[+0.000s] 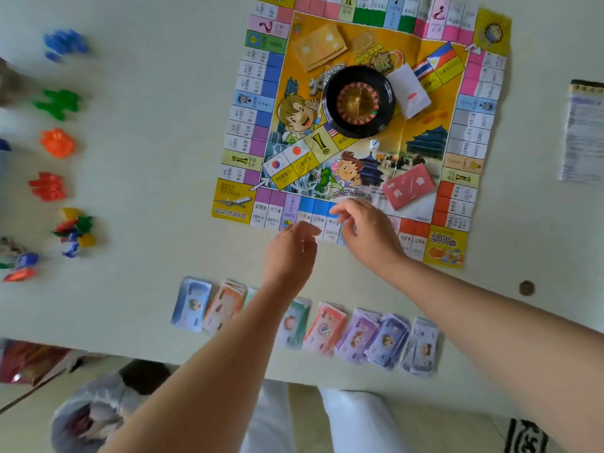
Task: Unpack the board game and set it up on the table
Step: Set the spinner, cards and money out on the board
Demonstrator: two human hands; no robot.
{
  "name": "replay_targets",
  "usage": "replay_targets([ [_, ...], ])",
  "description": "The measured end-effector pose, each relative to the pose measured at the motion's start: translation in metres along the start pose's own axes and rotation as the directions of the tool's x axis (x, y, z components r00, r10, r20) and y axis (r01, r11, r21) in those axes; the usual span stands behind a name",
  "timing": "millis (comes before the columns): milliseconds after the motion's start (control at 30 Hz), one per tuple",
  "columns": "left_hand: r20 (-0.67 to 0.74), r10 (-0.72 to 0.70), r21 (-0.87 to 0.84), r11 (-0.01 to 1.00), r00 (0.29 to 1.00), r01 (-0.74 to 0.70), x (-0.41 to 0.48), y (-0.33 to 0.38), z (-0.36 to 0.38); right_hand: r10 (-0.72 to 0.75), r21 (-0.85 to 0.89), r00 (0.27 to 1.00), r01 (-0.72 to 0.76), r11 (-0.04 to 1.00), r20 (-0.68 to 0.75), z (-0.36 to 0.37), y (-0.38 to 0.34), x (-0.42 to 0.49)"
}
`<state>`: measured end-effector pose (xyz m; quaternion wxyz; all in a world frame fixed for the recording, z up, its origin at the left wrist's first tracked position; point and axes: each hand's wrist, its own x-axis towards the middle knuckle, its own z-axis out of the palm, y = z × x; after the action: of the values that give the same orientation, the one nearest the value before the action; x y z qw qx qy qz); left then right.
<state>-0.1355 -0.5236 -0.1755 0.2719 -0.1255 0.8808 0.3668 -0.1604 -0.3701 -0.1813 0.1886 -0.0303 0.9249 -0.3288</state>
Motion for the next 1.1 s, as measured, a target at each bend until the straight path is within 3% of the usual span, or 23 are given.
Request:
replay_targets([
  [200, -0.129, -0.262, -0.111, 0.962, 0.956, 0.249, -0.057, -0.106, -0.061, -0.095, 0.057, 0.936, 0.08, 0.995, 0.338, 0.076, -0.1, -0.02],
  [400, -0.239, -0.383, -0.195, 0.919, 0.893, 0.342, -0.086, -0.208, -0.123, -0.075, -0.063, 0.836, 0.13, 0.99, 0.543, 0.153, -0.189, -0.011],
  [633, -0.37, -0.393, -0.214, 0.918, 0.841, 0.335, -0.086, -0.285, -0.212, -0.066, -0.053, 0.879, 0.103, 0.993, 0.471, 0.224, -0.279, 0.013],
  [833, -0.544, -0.392, -0.253, 0.92, 0.742, 0.3, -0.064, -0.353, -0.284, -0.106, 0.021, 0.905, 0.107, 0.994, 0.411, 0.282, -0.348, 0.041],
  [1100, -0.466, -0.275, -0.163, 0.961, 0.841, 0.224, -0.034, -0.399, -0.321, -0.154, -0.106, 0.923, 0.203, 0.973, 0.352, 0.336, -0.414, 0.066],
])
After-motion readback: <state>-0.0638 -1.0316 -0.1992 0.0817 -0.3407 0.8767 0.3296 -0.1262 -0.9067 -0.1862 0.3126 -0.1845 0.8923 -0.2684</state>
